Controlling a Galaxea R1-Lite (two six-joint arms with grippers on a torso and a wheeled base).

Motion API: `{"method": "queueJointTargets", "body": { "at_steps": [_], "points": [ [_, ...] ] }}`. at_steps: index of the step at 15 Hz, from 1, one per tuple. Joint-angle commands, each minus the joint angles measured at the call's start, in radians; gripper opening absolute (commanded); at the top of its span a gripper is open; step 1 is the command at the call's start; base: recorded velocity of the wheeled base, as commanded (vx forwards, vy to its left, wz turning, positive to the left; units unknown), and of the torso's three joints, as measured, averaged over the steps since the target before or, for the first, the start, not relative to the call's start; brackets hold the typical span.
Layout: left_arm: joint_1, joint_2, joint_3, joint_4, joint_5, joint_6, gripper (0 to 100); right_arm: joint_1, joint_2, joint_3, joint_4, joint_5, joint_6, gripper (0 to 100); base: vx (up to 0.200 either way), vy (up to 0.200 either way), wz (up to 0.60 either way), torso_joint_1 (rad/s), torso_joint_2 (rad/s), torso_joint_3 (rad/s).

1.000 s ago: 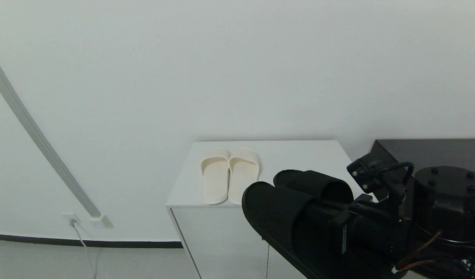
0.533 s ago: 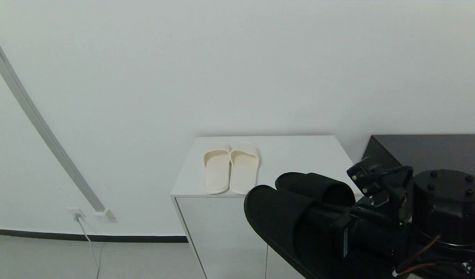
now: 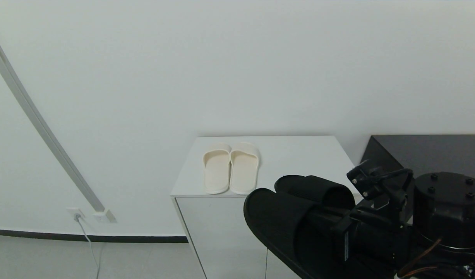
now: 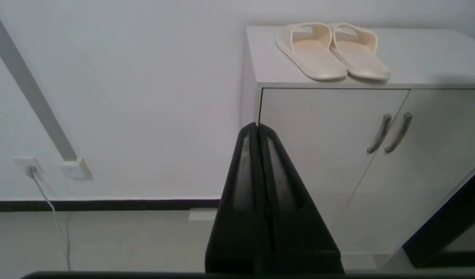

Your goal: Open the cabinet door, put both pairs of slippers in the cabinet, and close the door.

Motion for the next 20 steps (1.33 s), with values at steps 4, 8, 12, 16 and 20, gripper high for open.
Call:
{"method": "queueJointTargets", "body": {
  "at_steps": [4, 8, 12, 16, 20],
  "points": [
    [0.001, 0.002, 0.000, 0.001, 0.000, 0.000, 0, 0.005, 0.000, 0.020, -0.004, -0.003, -0.039, 0, 0.000, 0.000, 0.00, -0.098, 0.24, 0.118],
    [0.000, 0.002, 0.000, 0.001, -0.001, -0.003, 100, 0.010, -0.006, 0.037, -0.005, -0.006, -0.042, 0, 0.000, 0.000, 0.00, -0.152, 0.35, 0.185],
    [0.000, 0.002, 0.000, 0.001, -0.001, -0.003, 100, 0.030, -0.021, 0.049, -0.008, -0.009, -0.042, 0, 0.000, 0.000, 0.00, -0.160, 0.37, 0.207],
    [0.001, 0.002, 0.000, 0.001, 0.000, -0.003, 100, 0.030, -0.021, 0.052, -0.010, -0.009, -0.042, 0, 0.000, 0.000, 0.00, -0.172, 0.39, 0.218],
    [0.001, 0.002, 0.000, 0.001, 0.000, -0.005, 100, 0.030, -0.026, 0.053, -0.010, -0.009, -0.042, 0, 0.000, 0.000, 0.00, -0.220, 0.53, 0.299]
  ]
}}
